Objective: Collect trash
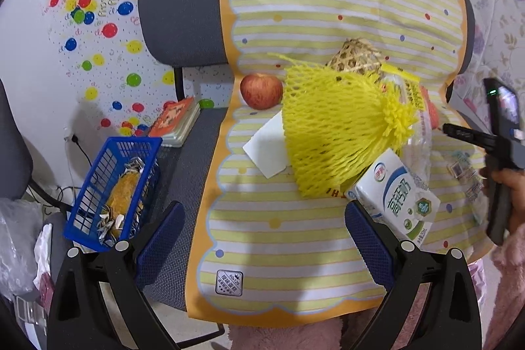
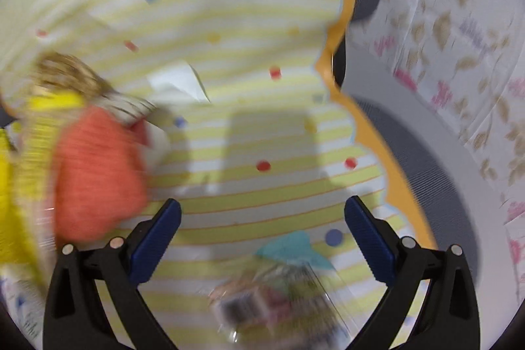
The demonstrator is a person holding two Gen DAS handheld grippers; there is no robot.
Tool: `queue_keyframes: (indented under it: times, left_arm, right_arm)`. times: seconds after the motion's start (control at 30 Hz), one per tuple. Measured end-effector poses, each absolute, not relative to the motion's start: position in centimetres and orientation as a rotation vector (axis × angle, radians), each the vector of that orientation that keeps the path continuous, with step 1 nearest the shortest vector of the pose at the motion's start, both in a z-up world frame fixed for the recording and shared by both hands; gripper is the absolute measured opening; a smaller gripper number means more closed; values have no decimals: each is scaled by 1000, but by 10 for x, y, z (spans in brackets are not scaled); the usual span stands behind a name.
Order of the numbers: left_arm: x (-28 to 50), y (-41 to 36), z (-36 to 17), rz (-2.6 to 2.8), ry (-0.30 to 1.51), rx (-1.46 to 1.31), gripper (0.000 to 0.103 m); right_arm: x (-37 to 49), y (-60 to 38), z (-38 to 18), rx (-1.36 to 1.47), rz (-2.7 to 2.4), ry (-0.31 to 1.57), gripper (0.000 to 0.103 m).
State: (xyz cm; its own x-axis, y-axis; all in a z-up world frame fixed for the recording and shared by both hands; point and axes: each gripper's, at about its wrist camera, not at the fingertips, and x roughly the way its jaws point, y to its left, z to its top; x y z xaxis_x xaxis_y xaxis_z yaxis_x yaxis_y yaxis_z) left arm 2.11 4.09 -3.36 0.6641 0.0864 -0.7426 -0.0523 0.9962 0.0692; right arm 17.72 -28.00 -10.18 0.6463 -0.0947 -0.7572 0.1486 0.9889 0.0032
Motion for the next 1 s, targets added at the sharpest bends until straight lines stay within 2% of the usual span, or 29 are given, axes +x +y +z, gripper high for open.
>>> queue_keyframes:
  times: [0.1, 0.33, 0.67, 1.0]
  left_arm:
    - [20, 37, -29, 64, 822, 34, 96]
    - [19, 26, -27, -7, 828, 12, 96]
    - [34, 8, -41, -100, 808, 53, 96]
    - [108, -45, -67, -132, 812, 128, 94]
  right_arm:
    - [140, -265, -63, 10, -116, 785, 97]
    - [69, -258, -21, -4, -122, 705, 97]
    - [17, -266, -15, 30, -86, 691, 97]
    - [7, -280, -19, 60, -105, 685, 97]
